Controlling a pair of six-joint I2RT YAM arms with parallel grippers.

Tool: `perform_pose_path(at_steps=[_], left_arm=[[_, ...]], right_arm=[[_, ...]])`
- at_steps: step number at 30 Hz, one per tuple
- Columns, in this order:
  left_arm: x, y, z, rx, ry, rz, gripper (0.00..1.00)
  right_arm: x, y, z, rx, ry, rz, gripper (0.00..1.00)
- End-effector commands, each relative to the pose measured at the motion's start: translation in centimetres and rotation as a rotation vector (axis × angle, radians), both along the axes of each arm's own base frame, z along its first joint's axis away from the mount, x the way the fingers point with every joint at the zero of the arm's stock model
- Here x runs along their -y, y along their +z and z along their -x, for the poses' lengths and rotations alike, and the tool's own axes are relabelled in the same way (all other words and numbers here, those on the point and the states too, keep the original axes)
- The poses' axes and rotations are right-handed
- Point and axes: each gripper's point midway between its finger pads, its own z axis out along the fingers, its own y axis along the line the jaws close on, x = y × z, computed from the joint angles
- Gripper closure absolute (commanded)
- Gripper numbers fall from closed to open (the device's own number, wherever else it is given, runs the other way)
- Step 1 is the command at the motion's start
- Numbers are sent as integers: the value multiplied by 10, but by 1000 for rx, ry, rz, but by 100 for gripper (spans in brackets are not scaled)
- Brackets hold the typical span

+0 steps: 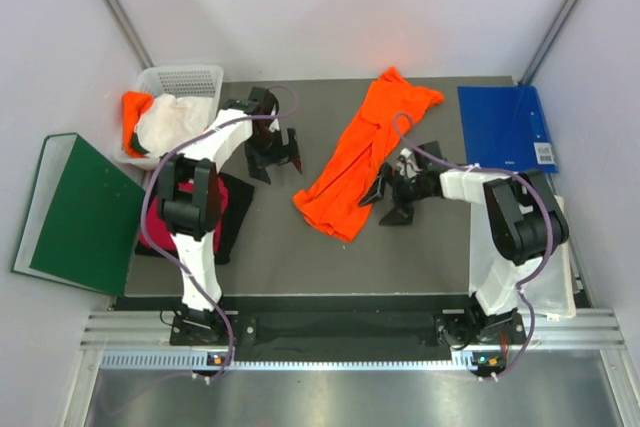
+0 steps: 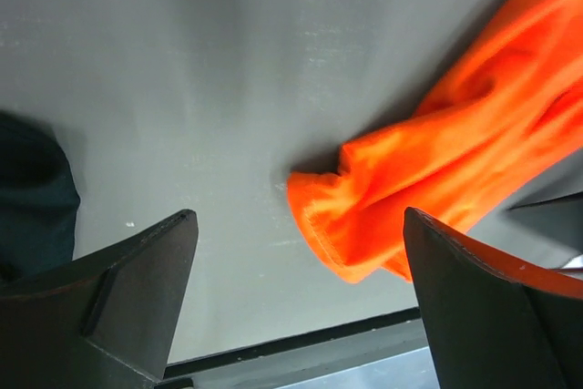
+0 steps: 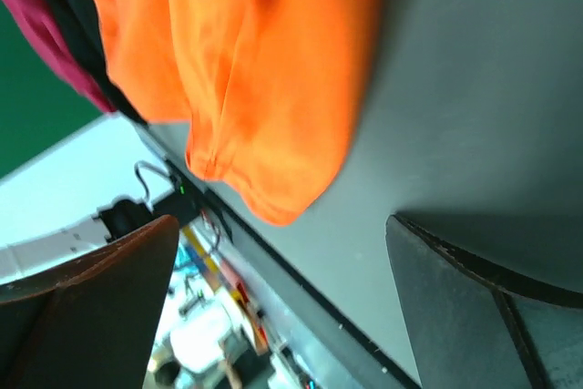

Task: Fold and stack the t-shirts
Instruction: Rotate the tshirt 90 degrees

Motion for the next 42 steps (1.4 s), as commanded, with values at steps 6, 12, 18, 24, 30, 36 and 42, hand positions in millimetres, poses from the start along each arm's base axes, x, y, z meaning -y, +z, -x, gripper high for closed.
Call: perform_pose_path(at_steps=[6,12,18,24,30,36,42], left_arm=[[6,107,5,280,67,122,1],[8,150,20,389,91,198,1],[2,166,36,435,88,201,1],[-1,156,48,416,83,197,1],[4,137,47,372,74,210,1],[13,115,41,302,55,227,1],[26,100,39,262,20,244,1]], right_arm=[[-41,-38,50,-94,64,75,19],[-58,-68,63,-94,104,168,53],[-63,-71,60,-58,108,217,100],[-34,-51,79,-11,146,298,100],[22,-49,125,-66,134,411,100],[71,-50,163,-132,89,517,100],[113,-49,183,-140,22,596,100]])
